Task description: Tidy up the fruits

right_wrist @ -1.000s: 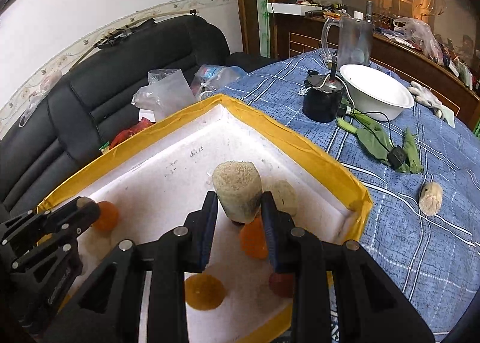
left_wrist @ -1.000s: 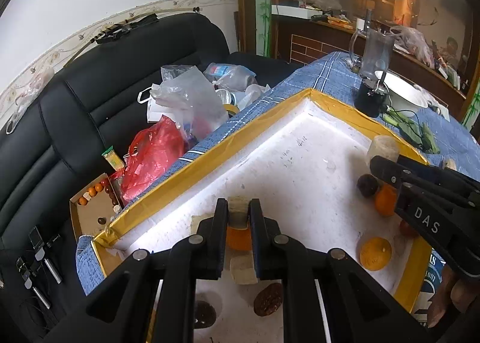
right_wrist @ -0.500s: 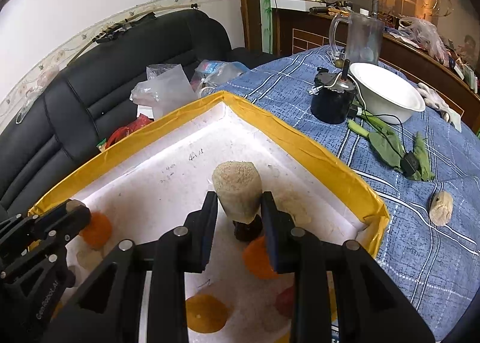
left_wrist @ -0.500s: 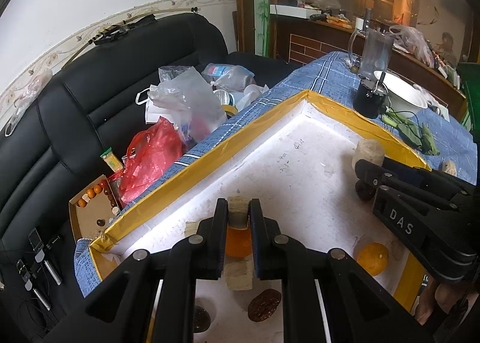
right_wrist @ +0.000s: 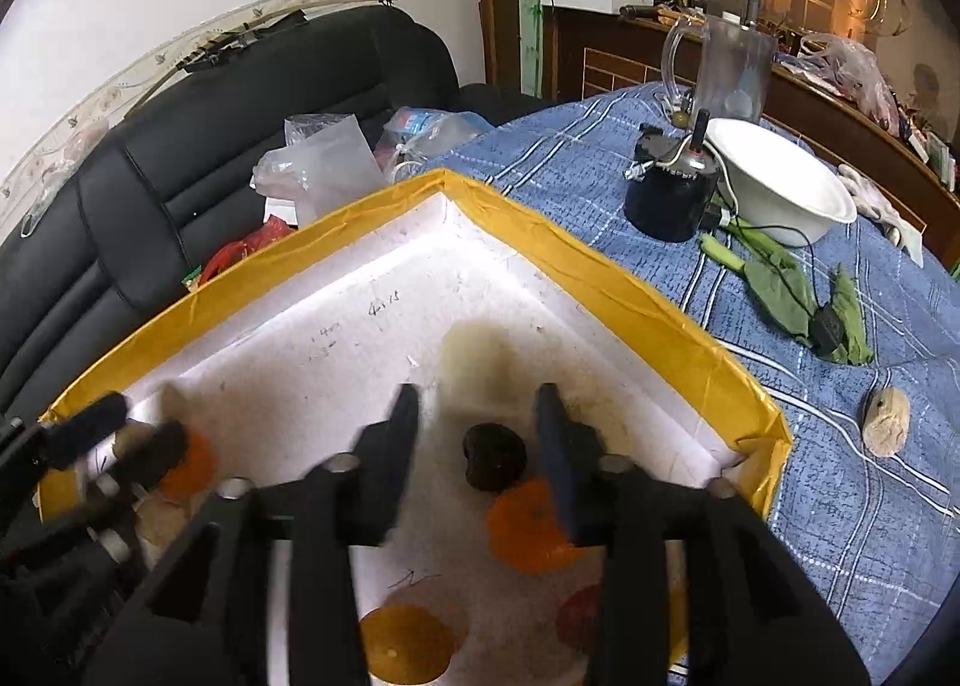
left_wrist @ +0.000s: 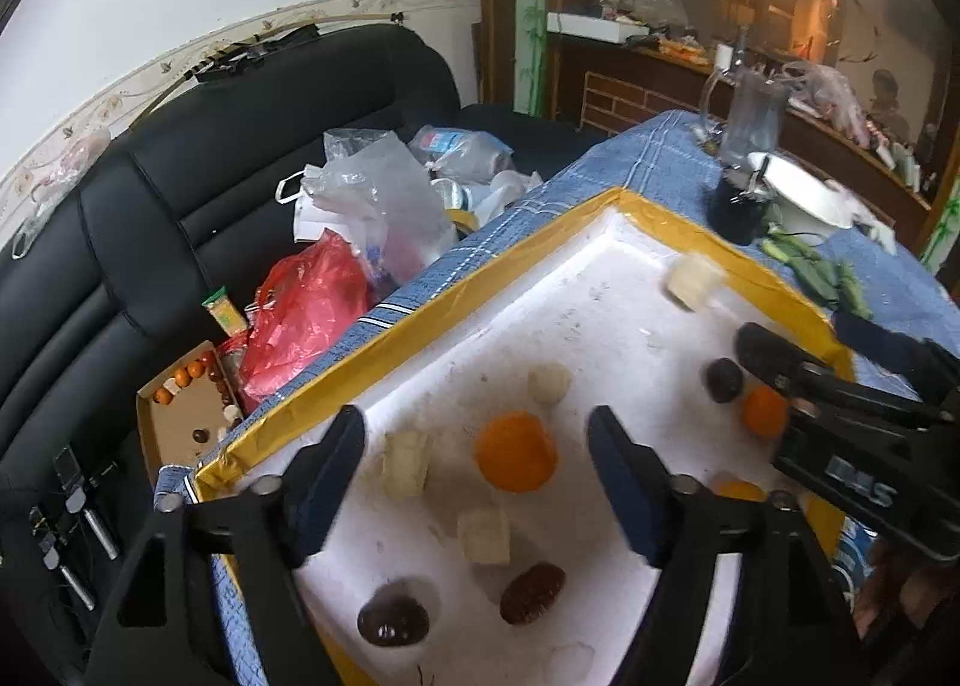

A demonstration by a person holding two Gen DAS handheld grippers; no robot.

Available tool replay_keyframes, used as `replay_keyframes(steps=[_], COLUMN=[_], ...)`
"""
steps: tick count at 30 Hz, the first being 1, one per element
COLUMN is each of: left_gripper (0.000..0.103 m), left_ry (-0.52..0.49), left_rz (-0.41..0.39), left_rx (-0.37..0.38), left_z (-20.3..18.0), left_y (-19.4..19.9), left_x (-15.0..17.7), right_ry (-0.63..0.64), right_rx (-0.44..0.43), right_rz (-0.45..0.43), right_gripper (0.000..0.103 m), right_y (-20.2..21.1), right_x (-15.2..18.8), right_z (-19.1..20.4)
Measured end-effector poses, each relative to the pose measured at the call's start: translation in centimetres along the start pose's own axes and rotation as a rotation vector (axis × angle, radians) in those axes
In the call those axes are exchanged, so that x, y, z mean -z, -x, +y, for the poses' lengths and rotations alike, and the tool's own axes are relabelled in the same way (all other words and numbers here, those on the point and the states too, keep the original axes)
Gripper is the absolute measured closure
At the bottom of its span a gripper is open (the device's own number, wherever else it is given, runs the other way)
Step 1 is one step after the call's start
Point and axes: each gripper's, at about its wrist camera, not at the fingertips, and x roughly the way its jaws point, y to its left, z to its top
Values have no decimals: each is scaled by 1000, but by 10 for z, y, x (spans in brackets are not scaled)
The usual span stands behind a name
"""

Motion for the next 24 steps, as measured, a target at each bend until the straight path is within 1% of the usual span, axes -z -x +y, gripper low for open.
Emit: replay_keyframes(steps=[2, 3, 4, 5, 6, 7, 8, 11, 12, 15, 21, 24], left_gripper=[13, 7, 3, 1, 1, 1, 1, 1, 1, 0, 0, 0], left_ry=[-7, -9, -11, -10, -10, -12, -11, -11, -13, -15, -13, -17], left_rz=[-9, -24, -40, -50, -55, -56, -59, -72, -71, -56, -45, -56], left_rx=[-15, -20, -28, -36, -39, -37, -39, -55, -53, -50, -35, -47], left_z=[0, 0, 0, 1, 1, 1, 1, 0, -1, -3, -10, -13], left_y=[8, 13, 18, 23, 28, 30, 33, 41, 42, 46, 54, 59], left_x=[3, 5, 7, 10, 13, 13, 16, 22, 25, 30, 34, 36], right_ry=[5, 6, 5, 5, 6, 10, 12, 36, 41, 63, 117, 125], right_rx=[12, 20, 30, 33, 36, 41, 41, 34, 38, 11, -13, -20], right_rz=[-14, -23, -35, -48, -63, -80, -92, -105, -110, -125, -109, -114], right_gripper=[40, 36, 27, 18, 13, 3, 0, 0, 0, 0, 0, 0], right_y=[8, 13, 21, 29, 38, 48, 58, 90, 101, 130, 165, 176], right_x=[-1, -1, -1, 0, 2, 6, 9, 28, 36, 61, 105, 117], right_z=[-1, -3, -5, -8, -11, -14, -17, -27, -30, -32, -27, -26])
